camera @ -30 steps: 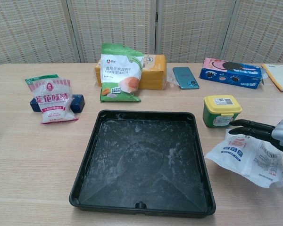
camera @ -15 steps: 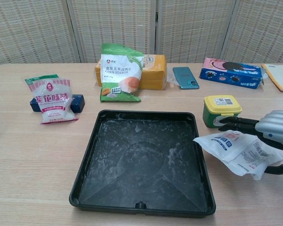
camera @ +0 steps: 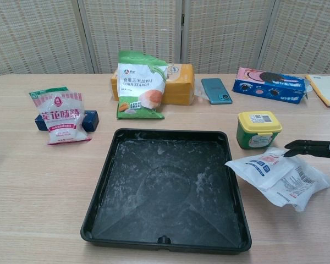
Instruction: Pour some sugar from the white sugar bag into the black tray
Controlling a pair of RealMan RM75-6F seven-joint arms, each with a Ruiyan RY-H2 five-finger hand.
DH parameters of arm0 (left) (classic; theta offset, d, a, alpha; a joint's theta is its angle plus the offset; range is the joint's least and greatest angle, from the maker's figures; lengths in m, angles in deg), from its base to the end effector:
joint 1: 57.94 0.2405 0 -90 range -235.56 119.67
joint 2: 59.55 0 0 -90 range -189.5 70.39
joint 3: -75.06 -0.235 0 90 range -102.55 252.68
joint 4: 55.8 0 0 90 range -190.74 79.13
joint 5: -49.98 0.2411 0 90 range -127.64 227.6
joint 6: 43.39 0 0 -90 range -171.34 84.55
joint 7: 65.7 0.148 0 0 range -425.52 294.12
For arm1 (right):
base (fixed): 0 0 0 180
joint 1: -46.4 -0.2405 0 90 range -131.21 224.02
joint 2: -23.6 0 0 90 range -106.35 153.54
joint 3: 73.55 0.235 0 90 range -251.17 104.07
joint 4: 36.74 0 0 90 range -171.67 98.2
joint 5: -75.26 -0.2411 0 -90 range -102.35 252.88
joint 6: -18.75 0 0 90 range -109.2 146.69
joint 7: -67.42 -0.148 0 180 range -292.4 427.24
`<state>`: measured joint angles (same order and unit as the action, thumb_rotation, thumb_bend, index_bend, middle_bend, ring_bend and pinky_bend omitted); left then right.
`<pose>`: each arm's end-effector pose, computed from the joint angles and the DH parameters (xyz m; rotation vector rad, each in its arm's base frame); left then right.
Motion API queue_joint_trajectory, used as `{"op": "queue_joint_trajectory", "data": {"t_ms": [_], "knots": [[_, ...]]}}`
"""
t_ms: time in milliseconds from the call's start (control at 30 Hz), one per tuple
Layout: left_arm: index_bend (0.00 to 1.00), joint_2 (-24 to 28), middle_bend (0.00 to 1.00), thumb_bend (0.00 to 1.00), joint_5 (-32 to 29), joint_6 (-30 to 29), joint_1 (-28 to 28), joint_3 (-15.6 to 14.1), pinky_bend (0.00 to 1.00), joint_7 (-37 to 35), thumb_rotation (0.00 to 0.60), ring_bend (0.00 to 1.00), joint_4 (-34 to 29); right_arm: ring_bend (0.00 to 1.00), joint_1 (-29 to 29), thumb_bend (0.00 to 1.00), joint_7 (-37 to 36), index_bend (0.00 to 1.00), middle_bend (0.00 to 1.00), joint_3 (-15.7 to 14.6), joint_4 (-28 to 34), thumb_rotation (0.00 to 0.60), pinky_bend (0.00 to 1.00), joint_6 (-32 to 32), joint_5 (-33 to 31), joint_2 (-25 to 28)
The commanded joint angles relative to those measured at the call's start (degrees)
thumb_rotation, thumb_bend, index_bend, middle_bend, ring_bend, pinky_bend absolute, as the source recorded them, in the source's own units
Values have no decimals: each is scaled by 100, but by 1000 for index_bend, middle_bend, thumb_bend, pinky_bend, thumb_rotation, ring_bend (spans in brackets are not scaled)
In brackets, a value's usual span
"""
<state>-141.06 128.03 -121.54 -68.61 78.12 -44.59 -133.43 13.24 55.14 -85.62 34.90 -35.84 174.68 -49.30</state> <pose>-0.3210 0.2185 0.0400 -1.4964 -0.7505 -0.5979 -0.3103 -0.2627 0.0148 2.2406 -0.8930 0.5468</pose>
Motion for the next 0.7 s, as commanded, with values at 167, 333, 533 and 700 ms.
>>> {"op": "queue_joint_trajectory", "data": {"t_ms": [167,333,533,700], "knots": [[0,-20,0,169,-103,47,-13,57,0,10,600,30,46,763,-188,272,-403,0,0,134,-493,600,923,235,-108,-358],[0,-17,0,170,-104,47,-15,59,0,-4,600,30,50,764,-277,272,-533,0,0,167,-600,600,923,334,-132,-481],[0,1,0,170,-127,70,-21,69,0,-35,600,30,51,764,-363,272,-620,0,0,205,-693,600,923,502,-212,-659],[0,17,0,169,-141,78,-24,76,0,-54,600,30,48,764,-498,272,-706,0,0,204,-682,600,923,740,-266,-689]]}}
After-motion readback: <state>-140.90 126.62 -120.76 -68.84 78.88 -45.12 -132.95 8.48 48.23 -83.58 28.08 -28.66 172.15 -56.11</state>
